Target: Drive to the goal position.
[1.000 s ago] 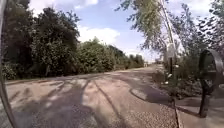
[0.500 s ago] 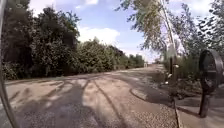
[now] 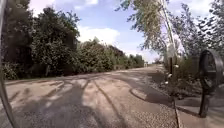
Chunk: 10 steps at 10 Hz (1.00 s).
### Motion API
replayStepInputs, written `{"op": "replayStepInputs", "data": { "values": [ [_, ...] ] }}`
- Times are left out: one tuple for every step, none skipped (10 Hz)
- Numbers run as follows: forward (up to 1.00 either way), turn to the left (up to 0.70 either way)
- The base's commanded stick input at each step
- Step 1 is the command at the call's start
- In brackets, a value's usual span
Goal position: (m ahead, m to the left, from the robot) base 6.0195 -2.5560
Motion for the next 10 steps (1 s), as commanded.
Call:
{"op": "replayStepInputs", "data": {
  "values": [
    [0.04,0.0],
    [0.04,0.0],
    [0.04,0.0],
    [0.04,0.0],
    [0.04,0.0],
    [0.04,0.0],
    [0.04,0.0],
    [0.04,0.0],
    [0.04,0.0],
    [0.04,0.0]
  ]
}}
